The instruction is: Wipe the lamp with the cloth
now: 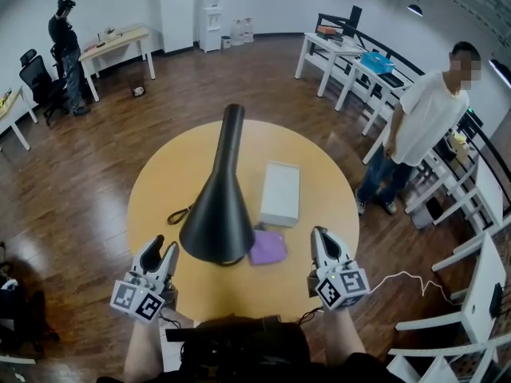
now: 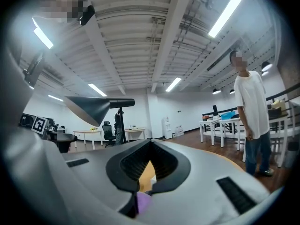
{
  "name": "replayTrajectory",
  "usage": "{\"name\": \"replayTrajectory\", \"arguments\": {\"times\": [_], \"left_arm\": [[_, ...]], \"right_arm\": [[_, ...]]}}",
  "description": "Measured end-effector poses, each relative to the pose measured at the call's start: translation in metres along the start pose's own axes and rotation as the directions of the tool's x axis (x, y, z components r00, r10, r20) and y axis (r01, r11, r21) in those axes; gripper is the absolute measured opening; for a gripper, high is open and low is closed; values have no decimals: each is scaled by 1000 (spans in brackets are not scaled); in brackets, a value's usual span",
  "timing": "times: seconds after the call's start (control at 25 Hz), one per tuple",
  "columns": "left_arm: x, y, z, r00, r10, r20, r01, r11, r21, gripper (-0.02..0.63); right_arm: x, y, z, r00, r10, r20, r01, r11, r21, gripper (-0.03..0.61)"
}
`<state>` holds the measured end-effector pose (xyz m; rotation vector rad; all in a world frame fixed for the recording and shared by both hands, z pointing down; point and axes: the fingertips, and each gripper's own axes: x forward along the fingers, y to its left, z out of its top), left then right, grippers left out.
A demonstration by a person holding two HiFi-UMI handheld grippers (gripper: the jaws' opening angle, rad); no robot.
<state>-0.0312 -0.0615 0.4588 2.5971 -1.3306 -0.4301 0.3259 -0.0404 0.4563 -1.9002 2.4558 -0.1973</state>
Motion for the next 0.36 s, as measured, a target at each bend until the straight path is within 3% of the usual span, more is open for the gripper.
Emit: {"name": "replayTrajectory", "arguments": {"times": [0.36], "left_arm": [[0,0,0,1000,-12,0,12,1000,-14,175]], "right_arm": [[3,8,3,1000,2,3,-2,1000,-3,2]]}}
